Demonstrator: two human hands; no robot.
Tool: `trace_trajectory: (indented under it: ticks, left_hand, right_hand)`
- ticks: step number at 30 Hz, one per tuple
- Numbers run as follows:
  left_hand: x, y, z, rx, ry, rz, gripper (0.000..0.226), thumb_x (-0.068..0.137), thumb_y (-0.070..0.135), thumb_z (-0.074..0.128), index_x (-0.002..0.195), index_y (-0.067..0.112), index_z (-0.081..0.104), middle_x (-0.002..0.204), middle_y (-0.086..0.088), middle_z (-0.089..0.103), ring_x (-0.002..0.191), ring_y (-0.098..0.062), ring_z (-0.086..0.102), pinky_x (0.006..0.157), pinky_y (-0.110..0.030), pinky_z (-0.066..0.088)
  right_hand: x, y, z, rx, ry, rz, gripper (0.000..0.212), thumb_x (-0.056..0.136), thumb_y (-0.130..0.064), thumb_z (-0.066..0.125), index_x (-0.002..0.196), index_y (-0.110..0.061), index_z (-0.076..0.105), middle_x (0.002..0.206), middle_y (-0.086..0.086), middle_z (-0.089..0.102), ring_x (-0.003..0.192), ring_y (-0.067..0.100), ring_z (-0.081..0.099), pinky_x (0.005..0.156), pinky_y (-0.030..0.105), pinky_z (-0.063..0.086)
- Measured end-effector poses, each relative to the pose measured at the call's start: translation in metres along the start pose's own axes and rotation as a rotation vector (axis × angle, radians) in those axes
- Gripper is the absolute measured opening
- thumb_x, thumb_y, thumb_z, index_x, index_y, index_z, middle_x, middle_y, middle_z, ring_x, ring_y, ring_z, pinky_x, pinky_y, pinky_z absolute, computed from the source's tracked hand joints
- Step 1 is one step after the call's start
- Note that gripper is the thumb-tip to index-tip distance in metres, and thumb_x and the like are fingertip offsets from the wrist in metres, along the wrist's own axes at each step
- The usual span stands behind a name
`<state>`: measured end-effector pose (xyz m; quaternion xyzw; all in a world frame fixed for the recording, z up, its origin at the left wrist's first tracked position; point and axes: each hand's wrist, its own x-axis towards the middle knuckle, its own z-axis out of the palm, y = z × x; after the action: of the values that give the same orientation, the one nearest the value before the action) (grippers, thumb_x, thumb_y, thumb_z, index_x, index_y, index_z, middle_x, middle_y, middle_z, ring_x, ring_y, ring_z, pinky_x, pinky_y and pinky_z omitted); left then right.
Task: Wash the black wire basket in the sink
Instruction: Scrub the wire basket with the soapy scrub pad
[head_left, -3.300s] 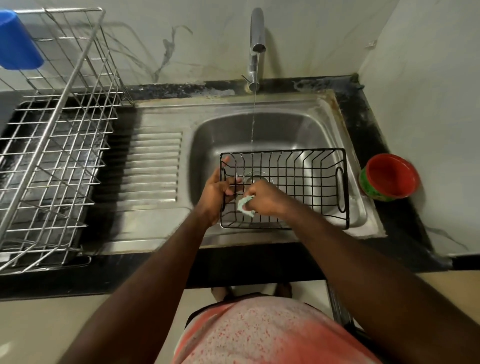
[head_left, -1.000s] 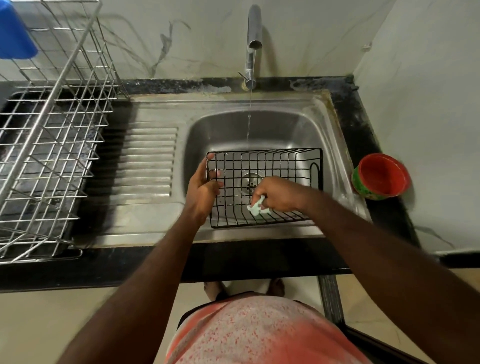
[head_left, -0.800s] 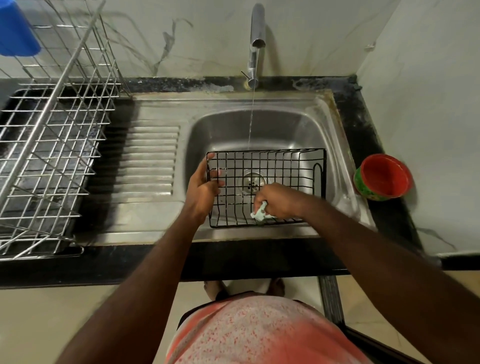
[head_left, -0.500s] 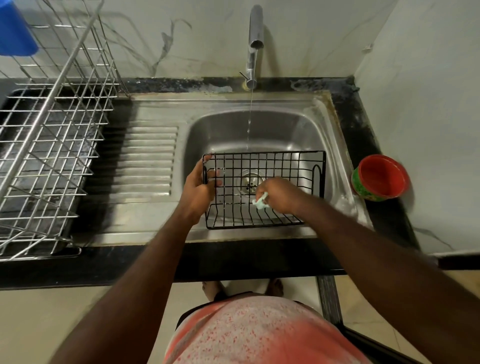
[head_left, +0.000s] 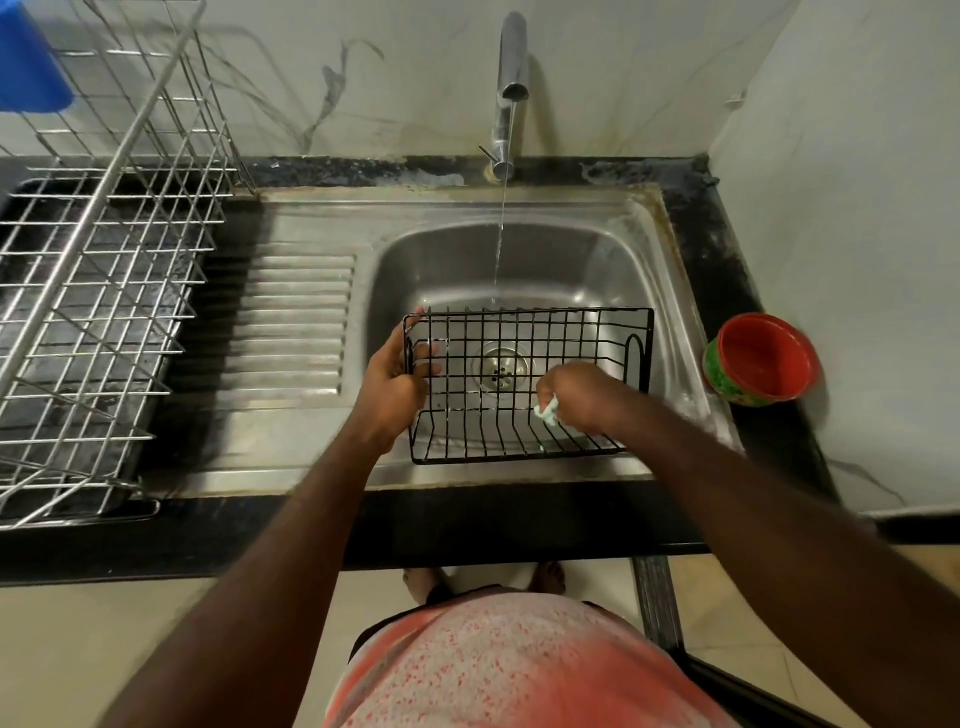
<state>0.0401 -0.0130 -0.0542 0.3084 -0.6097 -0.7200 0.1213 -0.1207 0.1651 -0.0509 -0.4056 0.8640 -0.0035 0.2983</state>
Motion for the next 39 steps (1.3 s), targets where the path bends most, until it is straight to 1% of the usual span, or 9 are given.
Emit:
trace_trajectory:
  ticks: [3, 6, 8, 13, 20, 25, 30, 34, 39]
  left_hand:
    - [0.001, 0.003, 0.001, -0.003, -0.015, 0.005, 0.070, 0.093, -0.019, 0.044, 0.132, 0.039, 0.045, 0.111, -0.011, 0.057, 0.096, -0.023, 0.054, 0.069, -0.020, 0.049]
    - [0.001, 0.003, 0.000, -0.001, -0.020, 0.007, 0.069, 0.094, -0.019, 0.044, 0.136, 0.035, 0.044, 0.109, -0.012, 0.058, 0.096, -0.025, 0.054, 0.073, -0.027, 0.046]
    - [0.002, 0.003, -0.001, 0.013, -0.014, -0.002, 0.069, 0.094, -0.018, 0.045, 0.141, 0.033, 0.042, 0.109, -0.009, 0.060, 0.096, -0.024, 0.056, 0.073, -0.029, 0.046]
    - [0.002, 0.005, 0.001, 0.030, -0.014, 0.002, 0.069, 0.094, -0.017, 0.045, 0.138, 0.035, 0.042, 0.111, -0.013, 0.060, 0.097, -0.026, 0.055, 0.073, -0.033, 0.042]
    - [0.002, 0.007, 0.000, 0.077, -0.006, -0.008, 0.063, 0.098, -0.011, 0.044, 0.137, 0.038, 0.041, 0.115, -0.013, 0.062, 0.101, -0.029, 0.057, 0.085, -0.047, 0.043]
    - [0.004, 0.006, 0.001, 0.103, 0.008, -0.030, 0.064, 0.097, -0.012, 0.044, 0.138, 0.038, 0.042, 0.115, -0.010, 0.064, 0.102, -0.028, 0.059, 0.086, -0.049, 0.043]
    - [0.005, 0.007, 0.000, 0.108, 0.002, -0.039, 0.062, 0.098, -0.010, 0.046, 0.139, 0.036, 0.040, 0.114, -0.011, 0.063, 0.102, -0.029, 0.059, 0.086, -0.048, 0.043]
    - [0.005, 0.007, 0.000, 0.115, 0.004, -0.051, 0.064, 0.097, -0.010, 0.046, 0.143, 0.034, 0.039, 0.116, -0.011, 0.064, 0.103, -0.030, 0.059, 0.086, -0.048, 0.043]
    - [0.005, 0.008, 0.001, 0.130, -0.002, -0.048, 0.064, 0.098, -0.009, 0.045, 0.147, 0.031, 0.036, 0.119, -0.011, 0.063, 0.105, -0.029, 0.060, 0.087, -0.049, 0.044]
  right_hand:
    - [-0.001, 0.001, 0.006, -0.028, -0.108, -0.035, 0.027, 0.083, -0.001, 0.068, 0.103, -0.019, 0.068, 0.110, 0.003, 0.064, 0.100, 0.021, 0.061, 0.080, 0.028, 0.047]
    - [-0.007, 0.008, -0.018, 0.073, -0.309, -0.071, 0.025, 0.085, -0.003, 0.068, 0.085, -0.027, 0.066, 0.105, 0.001, 0.066, 0.094, 0.024, 0.067, 0.081, 0.037, 0.056]
    - [-0.010, 0.014, -0.031, 0.183, -0.394, -0.063, 0.021, 0.085, -0.002, 0.068, 0.088, -0.023, 0.067, 0.099, -0.001, 0.066, 0.089, 0.021, 0.066, 0.079, 0.036, 0.057]
    - [-0.003, 0.016, -0.006, 0.148, -0.072, 0.004, 0.021, 0.084, -0.003, 0.069, 0.098, -0.018, 0.067, 0.100, -0.002, 0.065, 0.092, 0.017, 0.061, 0.075, 0.028, 0.050]
    - [-0.005, 0.017, -0.021, 0.075, -0.348, -0.104, 0.020, 0.083, -0.005, 0.070, 0.091, -0.023, 0.071, 0.097, -0.002, 0.070, 0.090, 0.015, 0.066, 0.084, 0.036, 0.055]
    - [-0.001, 0.000, -0.008, 0.157, -0.100, -0.117, 0.017, 0.086, -0.005, 0.068, 0.101, -0.013, 0.072, 0.103, 0.004, 0.069, 0.093, 0.018, 0.064, 0.082, 0.034, 0.053]
    - [-0.009, -0.003, -0.004, 0.150, -0.130, -0.181, 0.016, 0.088, -0.004, 0.065, 0.101, -0.011, 0.071, 0.108, 0.004, 0.069, 0.098, 0.019, 0.063, 0.087, 0.036, 0.052]
    - [-0.014, 0.004, -0.027, 0.164, -0.286, -0.211, 0.019, 0.086, 0.000, 0.066, 0.099, -0.015, 0.070, 0.100, -0.009, 0.062, 0.081, 0.001, 0.056, 0.065, 0.019, 0.043]
    - [-0.010, 0.011, -0.014, 0.205, -0.166, -0.097, 0.027, 0.087, -0.002, 0.064, 0.108, -0.018, 0.065, 0.103, -0.001, 0.063, 0.092, 0.017, 0.061, 0.073, 0.027, 0.050]
